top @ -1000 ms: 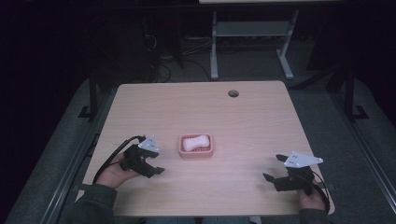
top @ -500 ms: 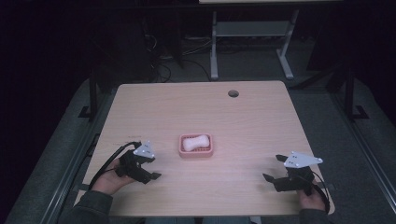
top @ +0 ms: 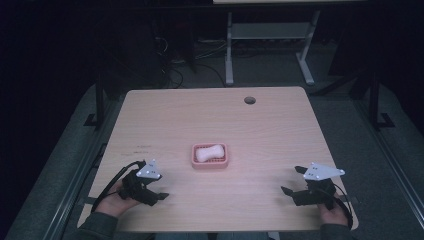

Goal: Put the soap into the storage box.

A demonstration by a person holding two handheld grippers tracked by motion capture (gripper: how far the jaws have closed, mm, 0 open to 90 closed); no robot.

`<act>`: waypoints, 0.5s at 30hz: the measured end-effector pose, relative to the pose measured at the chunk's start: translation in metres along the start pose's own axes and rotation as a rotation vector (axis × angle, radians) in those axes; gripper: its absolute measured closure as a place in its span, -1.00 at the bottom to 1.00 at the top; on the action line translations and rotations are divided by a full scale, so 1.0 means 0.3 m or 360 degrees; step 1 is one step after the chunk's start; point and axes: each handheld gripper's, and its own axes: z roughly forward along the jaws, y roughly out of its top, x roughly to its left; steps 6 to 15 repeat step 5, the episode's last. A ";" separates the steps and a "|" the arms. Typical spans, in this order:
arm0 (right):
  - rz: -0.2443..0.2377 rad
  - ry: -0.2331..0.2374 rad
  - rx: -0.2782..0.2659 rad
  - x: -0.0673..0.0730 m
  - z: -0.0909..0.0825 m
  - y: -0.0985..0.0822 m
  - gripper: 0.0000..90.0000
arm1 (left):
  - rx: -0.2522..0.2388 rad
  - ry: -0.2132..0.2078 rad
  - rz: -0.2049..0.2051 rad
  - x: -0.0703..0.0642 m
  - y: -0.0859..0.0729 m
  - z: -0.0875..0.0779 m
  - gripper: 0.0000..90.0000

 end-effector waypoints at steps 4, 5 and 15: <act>0.0005 0.0004 -0.0007 -0.001 0.001 0.001 -0.70 | -0.0025 0.0006 0.0036 -0.018 0.008 0.003 -0.31; 0.0005 0.0004 -0.0007 -0.001 0.001 0.001 -0.70 | -0.0025 0.0006 0.0036 -0.018 0.008 0.003 -0.31; 0.0005 0.0004 -0.0007 -0.001 0.001 0.001 -0.70 | -0.0025 0.0006 0.0036 -0.018 0.008 0.003 -0.31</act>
